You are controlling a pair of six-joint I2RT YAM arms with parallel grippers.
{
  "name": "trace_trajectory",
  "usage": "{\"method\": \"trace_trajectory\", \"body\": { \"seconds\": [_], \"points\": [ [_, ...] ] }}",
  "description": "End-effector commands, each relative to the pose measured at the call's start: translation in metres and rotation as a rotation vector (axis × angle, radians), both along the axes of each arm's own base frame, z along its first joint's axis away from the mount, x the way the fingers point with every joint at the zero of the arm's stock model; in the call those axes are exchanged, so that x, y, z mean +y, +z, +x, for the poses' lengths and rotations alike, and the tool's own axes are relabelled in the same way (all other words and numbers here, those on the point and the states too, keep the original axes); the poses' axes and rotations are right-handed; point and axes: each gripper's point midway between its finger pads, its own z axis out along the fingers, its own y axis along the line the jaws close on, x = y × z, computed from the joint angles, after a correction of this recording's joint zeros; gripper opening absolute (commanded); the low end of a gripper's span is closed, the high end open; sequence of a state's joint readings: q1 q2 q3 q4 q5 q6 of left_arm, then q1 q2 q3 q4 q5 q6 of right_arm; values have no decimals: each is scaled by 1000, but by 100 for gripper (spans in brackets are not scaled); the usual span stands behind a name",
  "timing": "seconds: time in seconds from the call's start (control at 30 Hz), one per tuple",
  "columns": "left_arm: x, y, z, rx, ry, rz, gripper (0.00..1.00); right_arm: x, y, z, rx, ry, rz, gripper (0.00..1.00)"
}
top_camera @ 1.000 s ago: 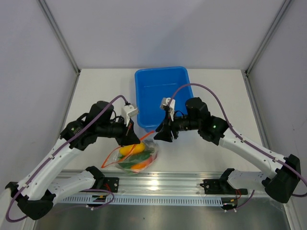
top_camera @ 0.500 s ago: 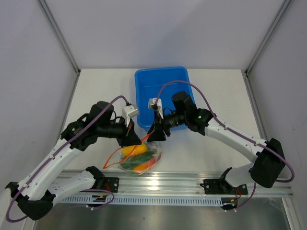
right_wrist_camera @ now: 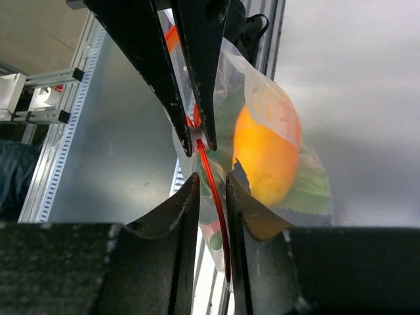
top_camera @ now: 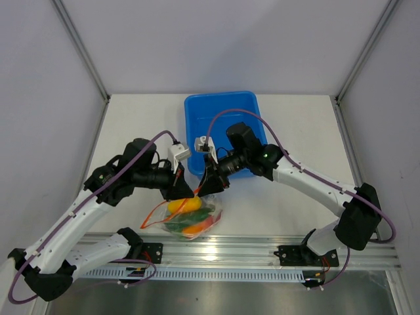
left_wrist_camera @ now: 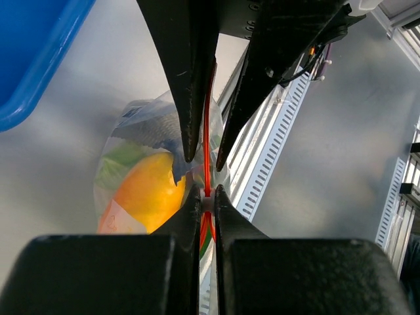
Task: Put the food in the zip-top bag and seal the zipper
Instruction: Zip the zipper food storage bag at the center of the board.
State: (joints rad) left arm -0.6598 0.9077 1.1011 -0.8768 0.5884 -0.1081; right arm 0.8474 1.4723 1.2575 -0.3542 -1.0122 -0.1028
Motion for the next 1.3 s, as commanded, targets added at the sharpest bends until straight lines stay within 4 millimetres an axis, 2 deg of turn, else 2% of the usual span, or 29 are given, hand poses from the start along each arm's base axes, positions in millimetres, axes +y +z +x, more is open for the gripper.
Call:
{"method": "trace_trajectory", "body": {
  "seconds": [0.0, 0.13, 0.2, 0.33, 0.37, 0.47, 0.53, 0.57, 0.67, 0.7, 0.8, 0.93, 1.27],
  "points": [
    [-10, 24, 0, -49, -36, -87, 3, 3, 13, -4, -15, 45, 27, 24],
    [-10, 25, 1, -51, -35, -85, 4, 4, 9, 0, -13, 31, 11, 16],
    [-10, 24, 1, -47, -34, -83, 4, 6, 9, 2, -4, 16, 3, 1],
    [-10, 24, 2, -46, -26, -80, 4, 9, 8, 14, -6, -73, -16, 0],
    [-10, 23, 2, -47, -23, -79, 5, 9, -1, 22, -8, -139, -42, 0],
    [-8, 22, 4, -47, -5, -71, 6, 9, -6, 35, 39, -277, -91, 0],
    [-7, 21, 6, -47, 6, -64, 7, 8, -10, 37, 78, -346, -119, 0],
    [-7, 21, 8, -48, 17, -60, 9, 3, -14, 45, 68, -427, -137, 0],
    [-8, 21, 13, -44, 37, -48, 11, -3, -13, 54, 109, -565, -149, 0],
    [-9, 19, 15, -38, 40, -42, 11, -9, -22, 61, 130, -646, -178, 0],
    [-10, 16, 17, -24, 44, -32, 12, -22, -32, 72, 131, -762, -225, 0],
    [-11, 12, 19, -15, 50, -20, 12, -40, -48, 77, 131, -862, -283, 0],
    [-7, 11, 19, -10, 71, -5, 11, -83, -58, 84, 77, -1034, -385, 0]
  ]
}}
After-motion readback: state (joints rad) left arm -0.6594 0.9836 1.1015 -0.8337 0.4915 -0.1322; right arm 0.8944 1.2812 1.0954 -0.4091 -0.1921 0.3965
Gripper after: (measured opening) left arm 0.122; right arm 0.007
